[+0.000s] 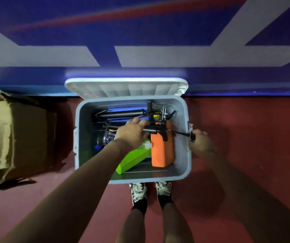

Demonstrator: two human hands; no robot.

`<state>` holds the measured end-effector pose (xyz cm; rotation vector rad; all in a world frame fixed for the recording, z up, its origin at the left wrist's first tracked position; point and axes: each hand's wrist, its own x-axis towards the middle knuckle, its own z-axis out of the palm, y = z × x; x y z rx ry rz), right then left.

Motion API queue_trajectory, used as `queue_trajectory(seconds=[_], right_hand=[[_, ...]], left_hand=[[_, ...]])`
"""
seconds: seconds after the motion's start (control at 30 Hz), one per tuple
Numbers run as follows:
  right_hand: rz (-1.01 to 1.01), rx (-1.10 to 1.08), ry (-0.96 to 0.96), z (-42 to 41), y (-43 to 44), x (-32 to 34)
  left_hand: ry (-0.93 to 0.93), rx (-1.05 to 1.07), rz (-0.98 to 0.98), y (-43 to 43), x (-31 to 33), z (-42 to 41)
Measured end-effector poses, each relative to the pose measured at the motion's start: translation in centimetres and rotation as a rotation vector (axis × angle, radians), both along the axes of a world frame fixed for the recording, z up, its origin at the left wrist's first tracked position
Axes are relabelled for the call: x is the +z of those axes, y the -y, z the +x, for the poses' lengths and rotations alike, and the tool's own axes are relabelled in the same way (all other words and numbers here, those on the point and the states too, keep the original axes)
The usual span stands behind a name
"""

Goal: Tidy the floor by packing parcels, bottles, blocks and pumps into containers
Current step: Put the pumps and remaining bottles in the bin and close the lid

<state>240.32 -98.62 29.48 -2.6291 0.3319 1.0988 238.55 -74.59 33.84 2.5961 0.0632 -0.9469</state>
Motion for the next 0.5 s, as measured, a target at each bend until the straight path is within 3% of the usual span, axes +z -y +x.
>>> queue_trajectory(seconds=[0.2,0.33,0.43,0.5], right_hand=[[0.150,-0.368,0.067,-0.6,2.2,-9.6],[0.205,-0.458,0.348,-1.5,2.4,-11.8],[0.166,-0.388,0.397,-3.2,2.2,-11.4],[0.036,-0.108,0.336,-4.4,2.3,-11.7]], left_hand=[[0.061,-0.246,0.021,5.6,-10.4,2.3],[0.036,-0.142,-0.050,7.7,-14.7,3.8],[0.059,-0.048,-0.160,7.5,-15.8,4.6],[0.059,-0.065,-0.184,6.9,-15.9,4.9]])
